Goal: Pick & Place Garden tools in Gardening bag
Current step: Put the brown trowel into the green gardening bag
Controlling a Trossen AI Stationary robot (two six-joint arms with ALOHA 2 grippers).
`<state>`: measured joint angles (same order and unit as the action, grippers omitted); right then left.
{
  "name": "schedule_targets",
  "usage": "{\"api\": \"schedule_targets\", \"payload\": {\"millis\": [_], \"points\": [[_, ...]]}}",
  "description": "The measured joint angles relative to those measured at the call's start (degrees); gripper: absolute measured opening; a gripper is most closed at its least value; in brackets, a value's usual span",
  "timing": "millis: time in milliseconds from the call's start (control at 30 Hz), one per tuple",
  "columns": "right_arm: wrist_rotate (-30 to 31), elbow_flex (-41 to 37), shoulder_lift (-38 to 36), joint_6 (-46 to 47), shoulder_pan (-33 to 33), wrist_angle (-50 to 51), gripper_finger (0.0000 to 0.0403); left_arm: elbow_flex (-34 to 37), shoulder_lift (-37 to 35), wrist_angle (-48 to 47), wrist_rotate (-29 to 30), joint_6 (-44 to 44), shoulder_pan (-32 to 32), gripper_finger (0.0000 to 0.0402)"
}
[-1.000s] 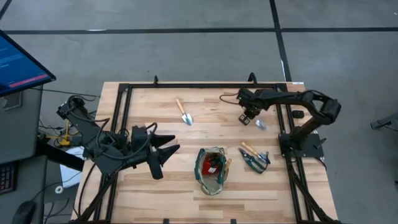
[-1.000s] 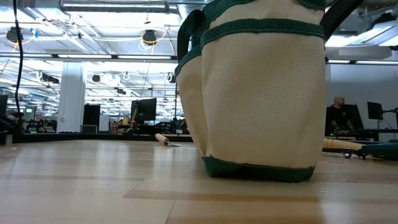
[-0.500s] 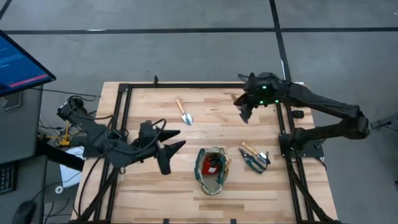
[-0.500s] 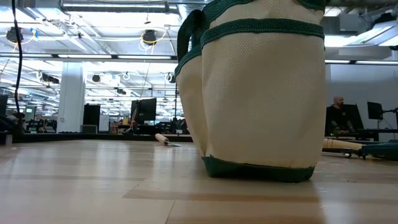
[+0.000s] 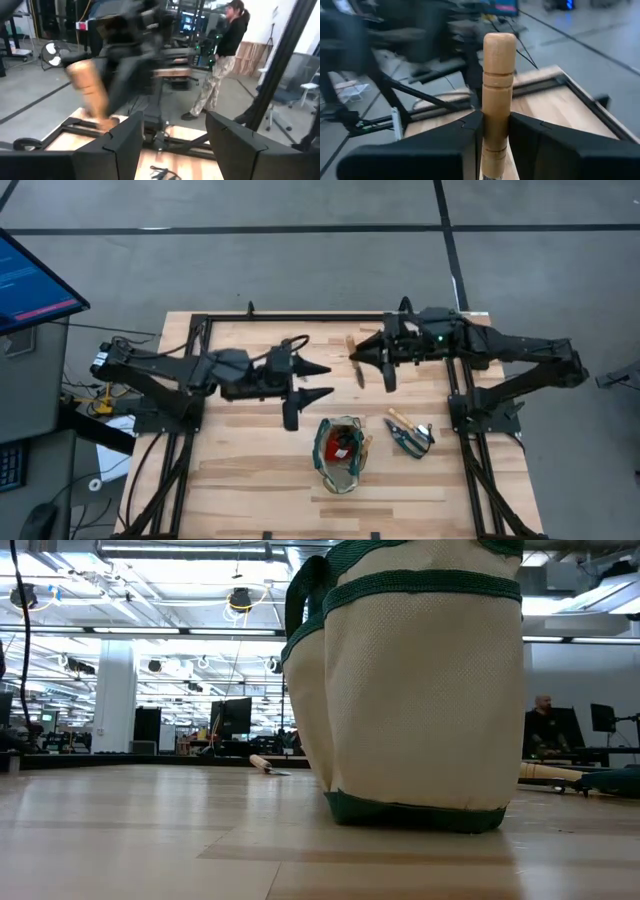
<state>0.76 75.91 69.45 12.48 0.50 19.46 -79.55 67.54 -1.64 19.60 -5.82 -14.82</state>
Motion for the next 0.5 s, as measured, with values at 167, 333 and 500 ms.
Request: {"api": "schedule_targets", "payload": {"millis": [167, 333, 500], "points": [[3.9, 2.1, 2.4, -3.5, -4.2, -2.8, 0.0057, 0.0, 0.1, 0.1, -4.0, 0.0, 3.6, 0.0214], [6.9, 3.7, 3.6, -6.2, -6.4, -3.5, 0.0057, 0.0, 0.1, 0.2, -4.8, 0.0, 4.9, 0.0214], [6.8, 3.7, 4.3, -6.6, -6.7, -4.8, 0.0057, 0.0, -0.3, 1.9, -6.9, 0.1, 6.1, 0.0214]]}}
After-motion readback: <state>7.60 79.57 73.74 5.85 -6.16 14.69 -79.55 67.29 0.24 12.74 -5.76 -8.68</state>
